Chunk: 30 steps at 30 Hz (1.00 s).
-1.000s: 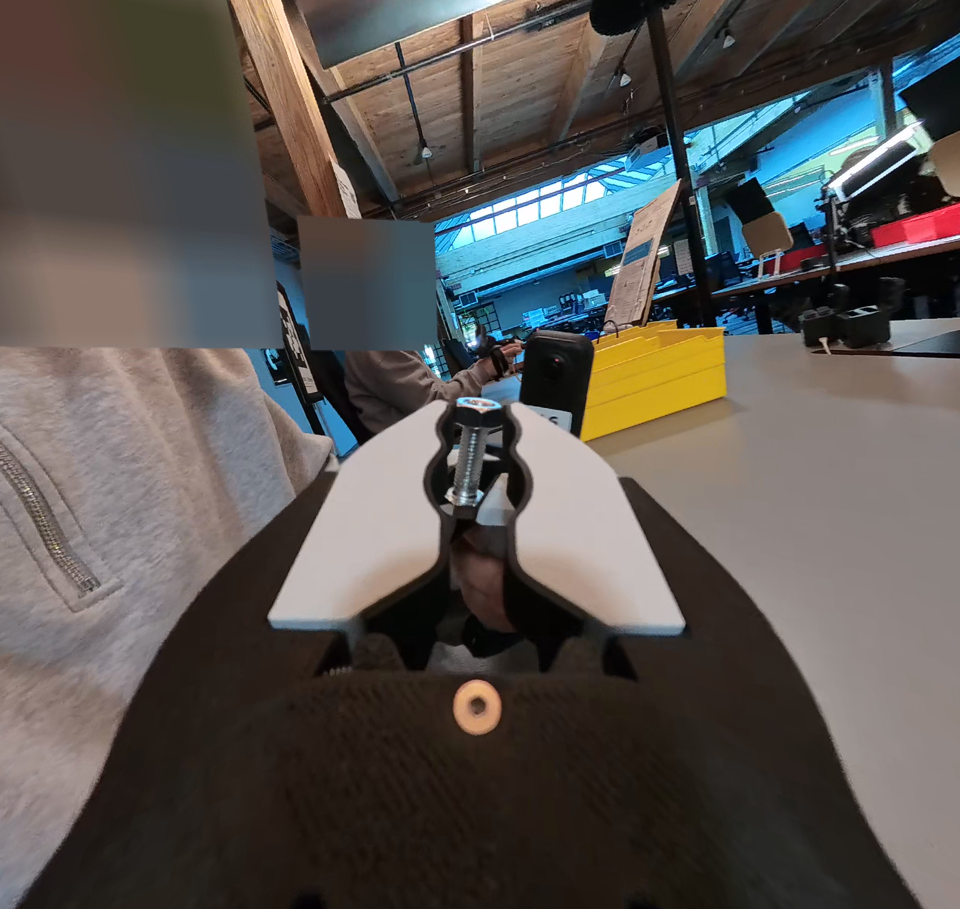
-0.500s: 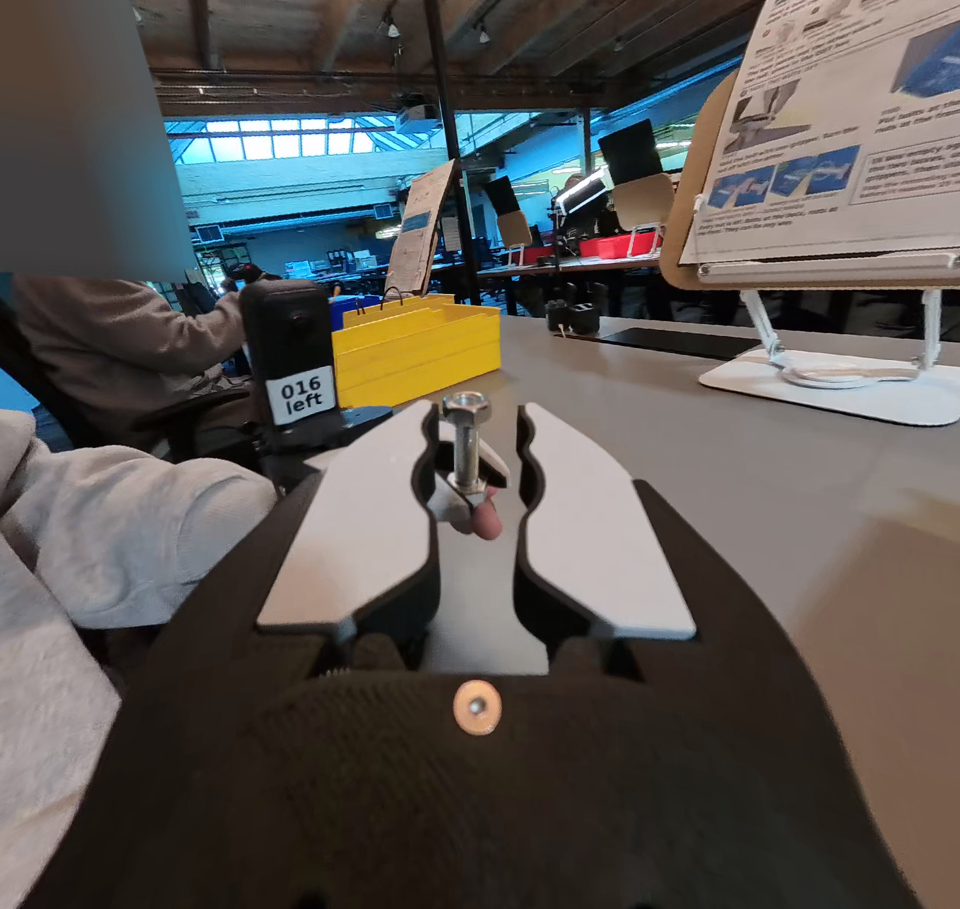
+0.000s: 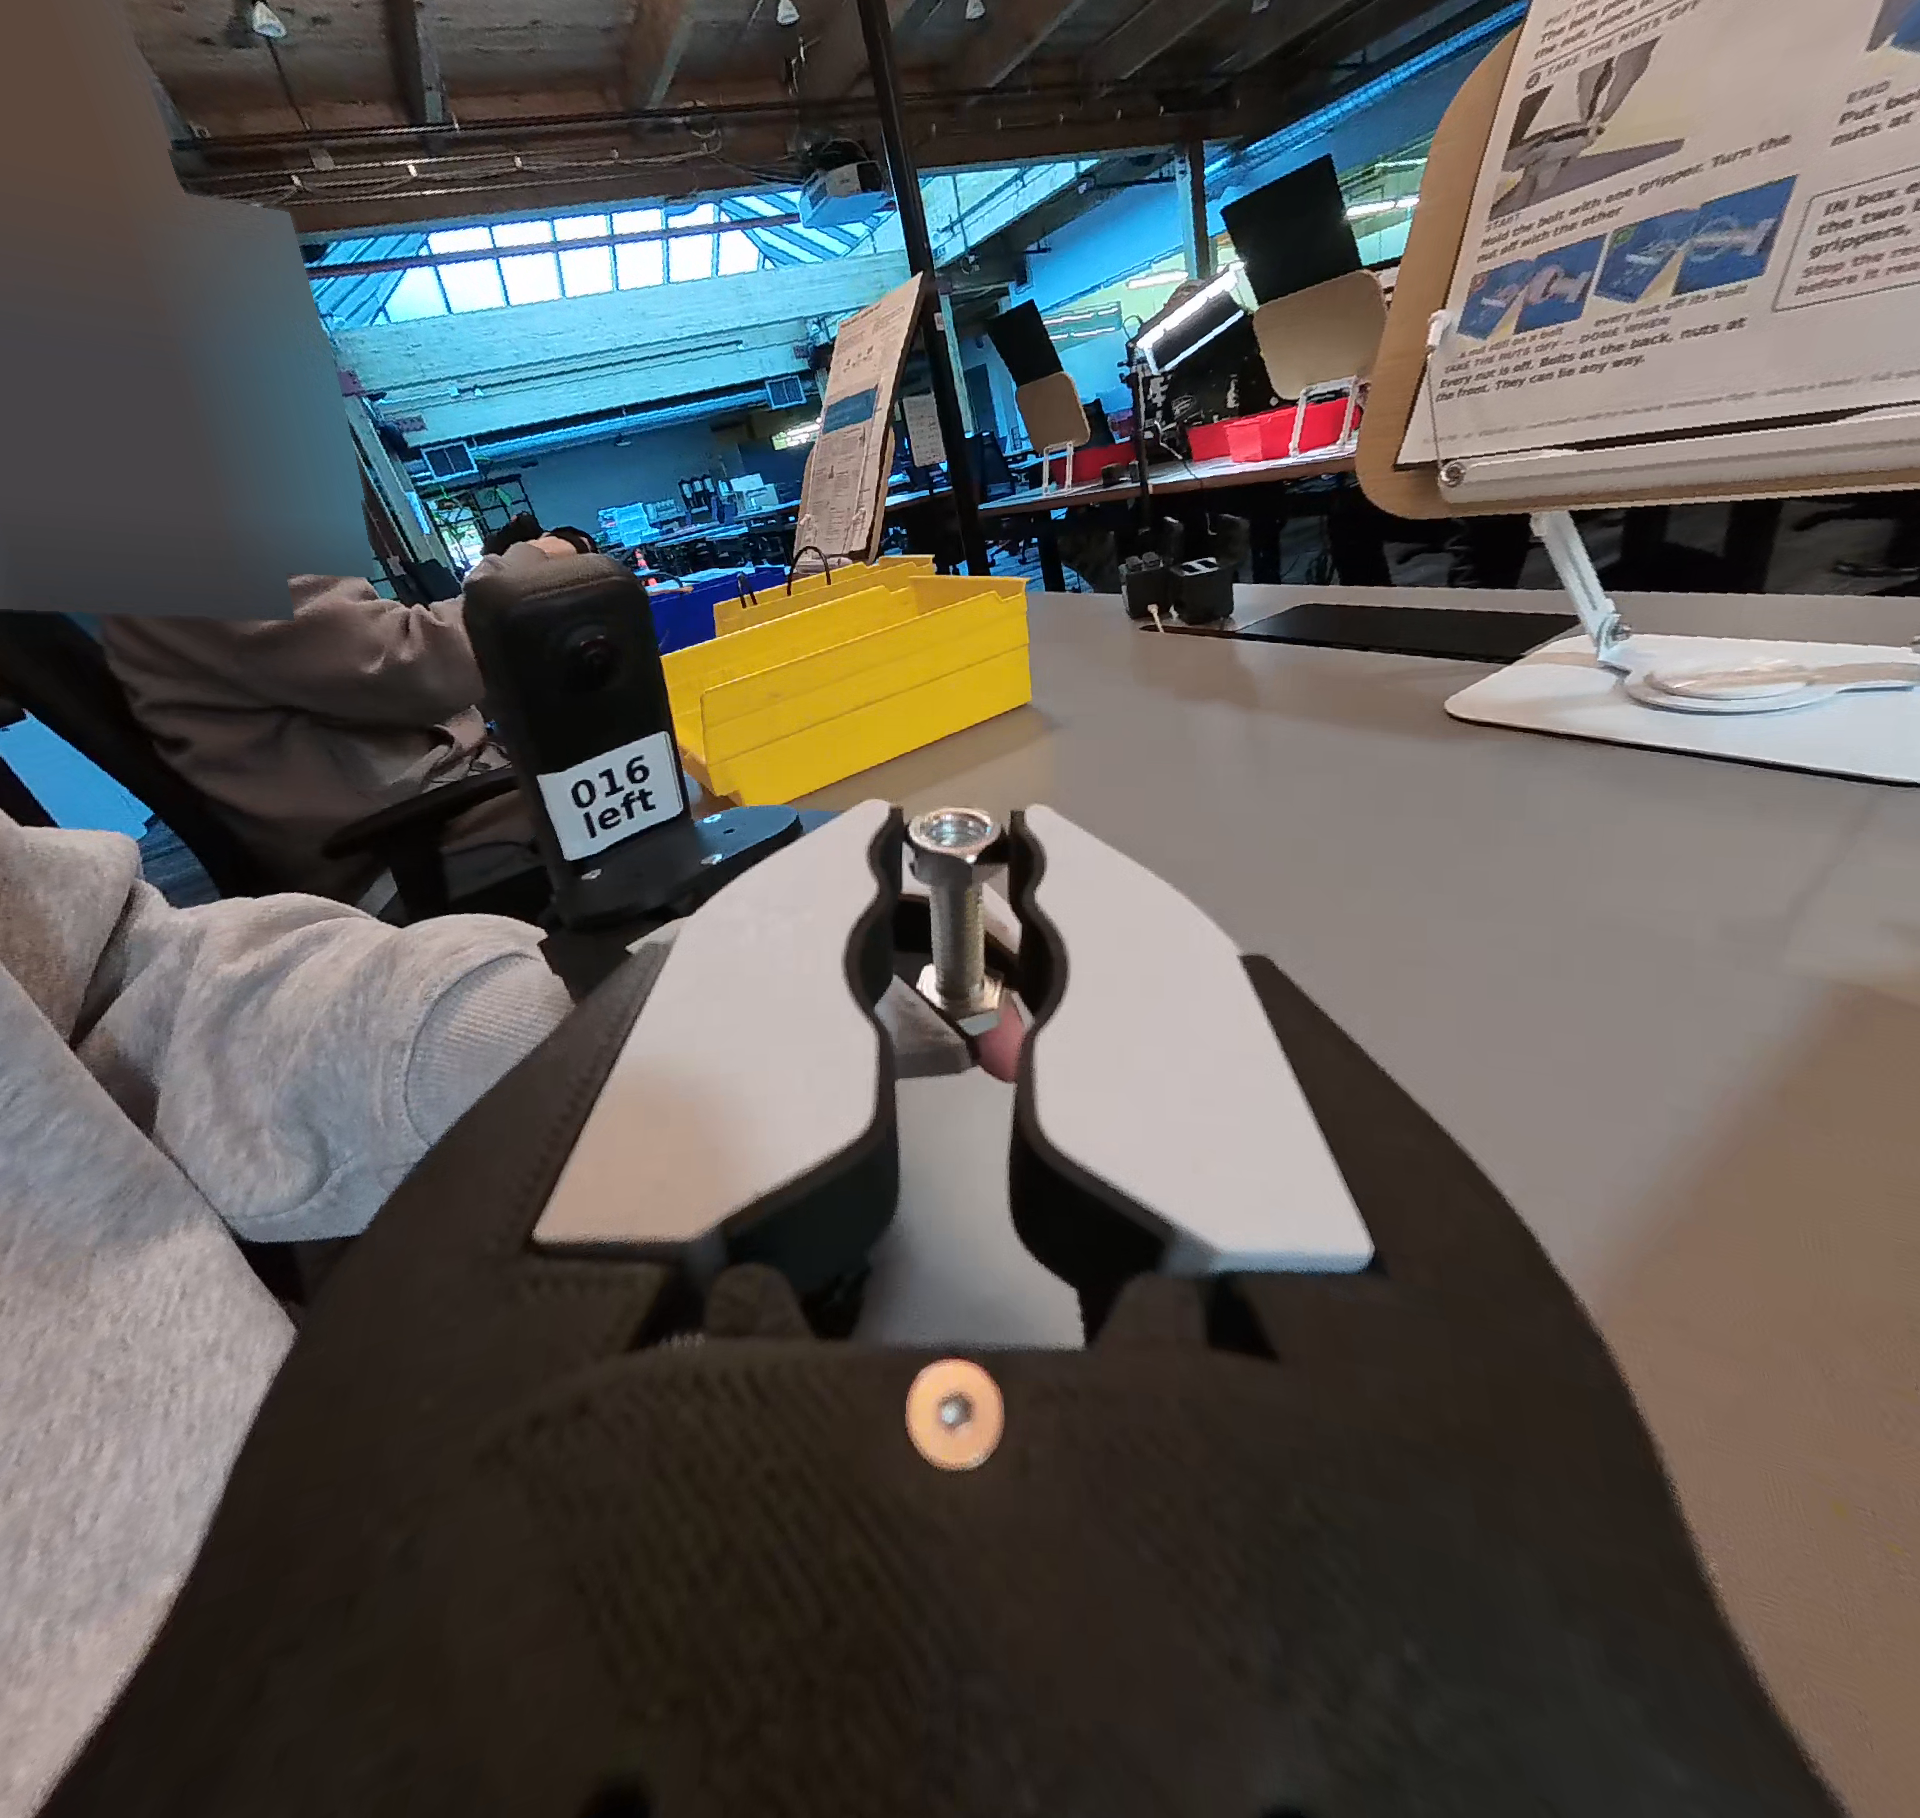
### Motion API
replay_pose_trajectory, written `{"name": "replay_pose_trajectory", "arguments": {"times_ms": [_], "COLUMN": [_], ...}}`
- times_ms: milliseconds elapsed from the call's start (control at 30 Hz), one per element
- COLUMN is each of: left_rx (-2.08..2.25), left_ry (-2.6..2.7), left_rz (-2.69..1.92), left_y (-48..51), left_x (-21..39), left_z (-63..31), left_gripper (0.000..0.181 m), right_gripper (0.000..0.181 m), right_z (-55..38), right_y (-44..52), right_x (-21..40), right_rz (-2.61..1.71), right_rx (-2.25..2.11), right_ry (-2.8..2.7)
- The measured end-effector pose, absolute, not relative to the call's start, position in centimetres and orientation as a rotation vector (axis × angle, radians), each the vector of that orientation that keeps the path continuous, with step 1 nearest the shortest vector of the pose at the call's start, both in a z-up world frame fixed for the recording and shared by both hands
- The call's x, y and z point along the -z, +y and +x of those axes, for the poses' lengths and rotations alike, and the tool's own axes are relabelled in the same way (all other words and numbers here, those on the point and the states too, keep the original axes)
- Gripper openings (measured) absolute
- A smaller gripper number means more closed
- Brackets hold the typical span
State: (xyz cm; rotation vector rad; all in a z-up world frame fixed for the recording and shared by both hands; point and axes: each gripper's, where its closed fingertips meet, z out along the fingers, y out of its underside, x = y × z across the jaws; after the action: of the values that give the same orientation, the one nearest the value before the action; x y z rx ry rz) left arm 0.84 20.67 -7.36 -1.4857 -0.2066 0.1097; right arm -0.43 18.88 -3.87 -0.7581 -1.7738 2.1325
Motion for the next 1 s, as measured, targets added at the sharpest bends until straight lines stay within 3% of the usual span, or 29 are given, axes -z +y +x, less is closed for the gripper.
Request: {"name": "replay_pose_trajectory", "arguments": {"times_ms": [400,667,867,1000], "left_rx": [0.400,0.968,0.968,0.854], "left_ry": [-0.150,-0.068,-0.028,-0.071], "left_rz": [-1.341,-1.153,-1.186,-1.207], "left_y": [20.5,18.8,19.0,19.5], "left_x": [5.5,3.3,3.6,4.0], "left_z": [4.2,7.4,8.4,7.3], "left_gripper": [0.018,0.018,0.018,0.018], "right_gripper": [0.019,0.018,0.018,0.018], "right_z": [1.8,4.4,5.1,3.0], "right_y": [18.6,18.3,19.3,21.5], "right_x": [2.4,0.8,-0.9,-2.1], "right_rz": [-0.560,-0.431,-0.404,-0.533], "right_rx": [-2.479,-2.732,-2.930,-2.764], "right_ry": [-1.889,-1.949,-1.872,-1.718]}}
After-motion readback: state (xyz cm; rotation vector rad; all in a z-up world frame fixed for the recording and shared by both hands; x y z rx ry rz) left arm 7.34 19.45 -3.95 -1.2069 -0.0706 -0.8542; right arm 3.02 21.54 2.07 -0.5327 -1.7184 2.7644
